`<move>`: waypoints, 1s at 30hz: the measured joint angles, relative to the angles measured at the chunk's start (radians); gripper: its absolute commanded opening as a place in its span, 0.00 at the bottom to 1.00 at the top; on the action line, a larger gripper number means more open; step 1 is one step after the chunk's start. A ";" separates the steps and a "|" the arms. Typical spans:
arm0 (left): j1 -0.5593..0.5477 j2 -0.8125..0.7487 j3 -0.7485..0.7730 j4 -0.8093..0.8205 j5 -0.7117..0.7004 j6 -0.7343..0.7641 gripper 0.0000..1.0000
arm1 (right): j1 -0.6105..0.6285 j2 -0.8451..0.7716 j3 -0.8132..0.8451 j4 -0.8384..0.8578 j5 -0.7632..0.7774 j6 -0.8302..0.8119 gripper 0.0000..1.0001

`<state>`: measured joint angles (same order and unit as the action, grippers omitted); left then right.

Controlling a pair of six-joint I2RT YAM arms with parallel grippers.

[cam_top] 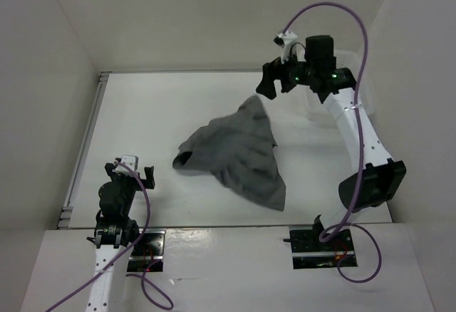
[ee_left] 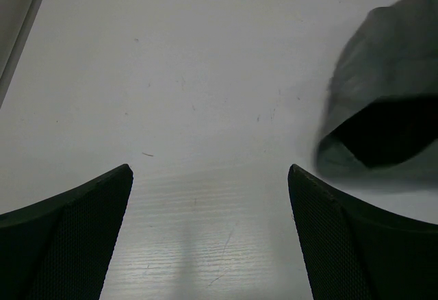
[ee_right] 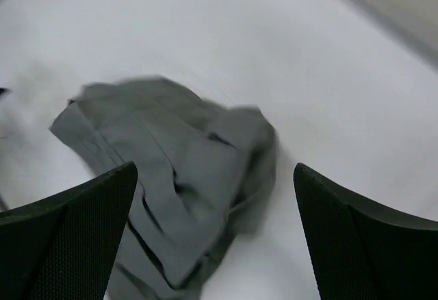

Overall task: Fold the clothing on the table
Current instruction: Move the skirt to the center of the board

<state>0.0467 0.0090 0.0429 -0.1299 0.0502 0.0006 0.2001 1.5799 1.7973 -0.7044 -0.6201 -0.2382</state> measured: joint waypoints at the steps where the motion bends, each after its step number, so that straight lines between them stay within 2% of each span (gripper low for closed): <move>1: 0.000 0.000 0.000 0.000 0.000 0.000 1.00 | 0.013 0.012 -0.045 0.003 0.093 0.015 0.99; 6: 0.000 0.000 0.000 0.000 0.000 0.000 1.00 | 0.005 0.077 -0.136 0.007 0.508 0.070 0.99; 9: 0.000 0.000 0.000 0.000 0.000 0.000 1.00 | -0.008 0.031 -0.247 0.012 0.603 0.061 0.99; 12: 0.000 0.000 0.000 0.000 -0.001 0.000 1.00 | -0.009 -0.115 -0.396 0.000 0.554 0.026 0.99; 16: 0.000 0.000 0.000 0.000 -0.001 0.000 1.00 | -0.016 -0.452 -0.554 -0.006 0.427 -0.063 0.99; 21: 0.000 0.000 0.000 0.000 -0.001 0.000 1.00 | -0.035 -0.795 -0.707 -0.019 0.388 -0.113 0.99; 30: 0.000 0.000 0.000 0.000 -0.001 0.000 1.00 | -0.203 -0.861 -0.774 -0.052 0.279 -0.092 0.99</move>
<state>0.0467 0.0086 0.0425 -0.1299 0.0494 0.0006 -0.0029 0.7185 1.0233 -0.7567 -0.3408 -0.3302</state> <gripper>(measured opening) 1.000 0.990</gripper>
